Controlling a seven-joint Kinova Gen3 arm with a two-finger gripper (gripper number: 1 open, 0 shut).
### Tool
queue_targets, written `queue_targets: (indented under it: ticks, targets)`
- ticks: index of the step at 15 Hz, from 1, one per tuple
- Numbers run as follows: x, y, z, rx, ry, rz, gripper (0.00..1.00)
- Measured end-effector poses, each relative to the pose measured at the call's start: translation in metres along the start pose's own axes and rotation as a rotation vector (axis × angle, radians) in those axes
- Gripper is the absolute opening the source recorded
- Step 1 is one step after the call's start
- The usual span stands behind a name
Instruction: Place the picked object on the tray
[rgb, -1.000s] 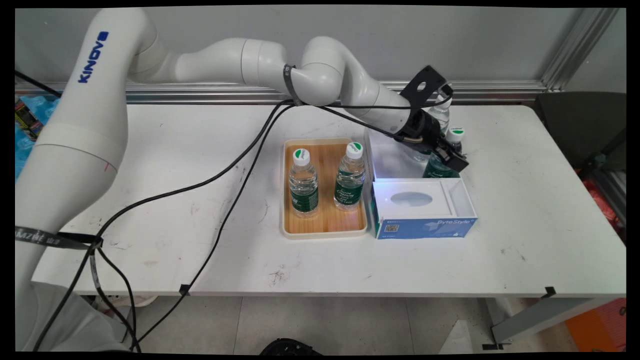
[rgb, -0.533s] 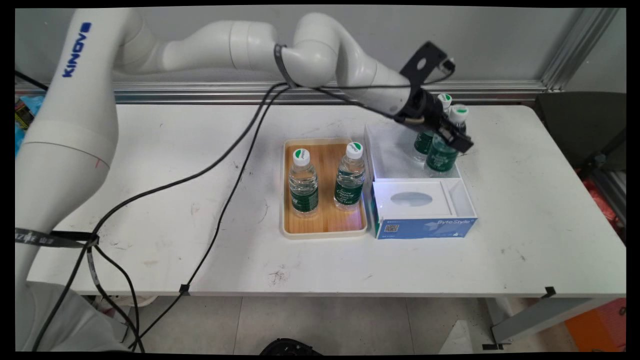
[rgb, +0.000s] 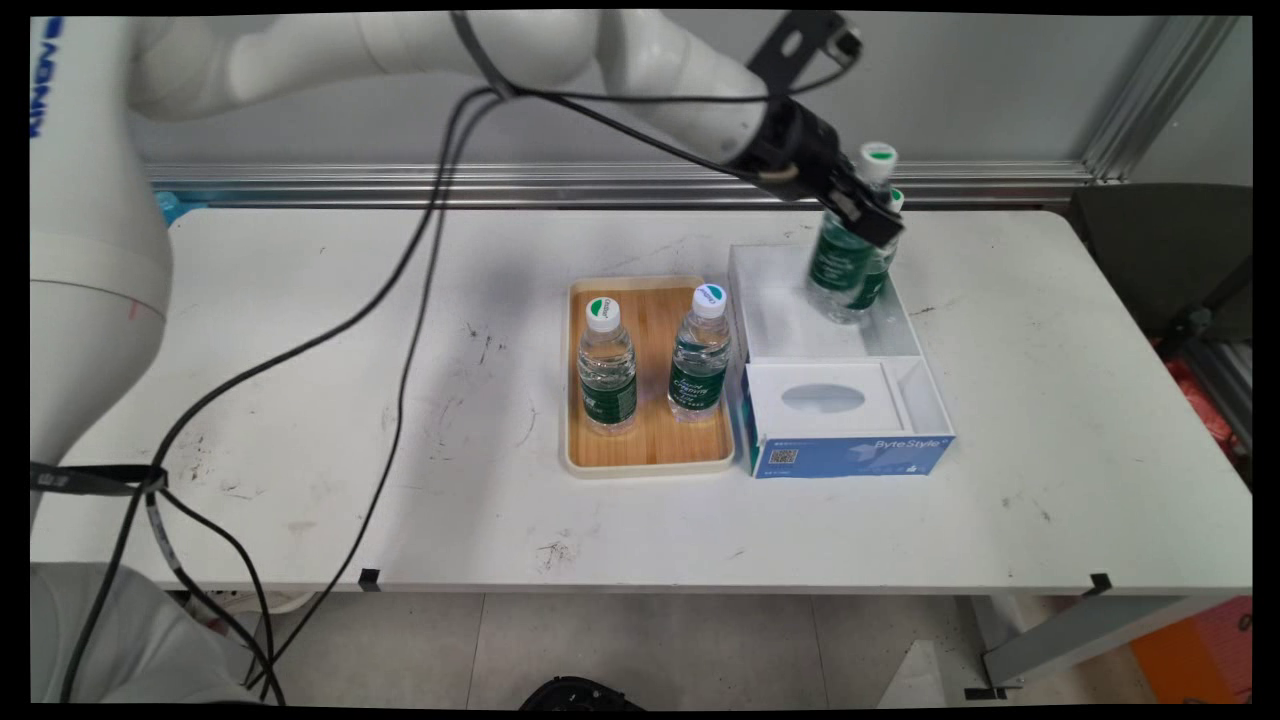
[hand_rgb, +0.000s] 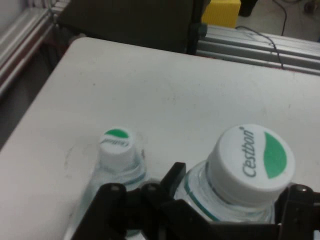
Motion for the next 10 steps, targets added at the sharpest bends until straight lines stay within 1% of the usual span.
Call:
queue_targets:
  ticks: [2,5,7,10]
  targets:
    - [-0.001,-0.009,-0.025,0.015,-0.013,0.038,0.00]
    - [-0.007,-0.022,-0.052,0.033,-0.034,0.078,0.00]
    - [-0.014,-0.033,-0.073,0.044,-0.052,0.101,0.00]
    - [-0.026,-0.046,-0.097,0.052,-0.072,0.114,0.00]
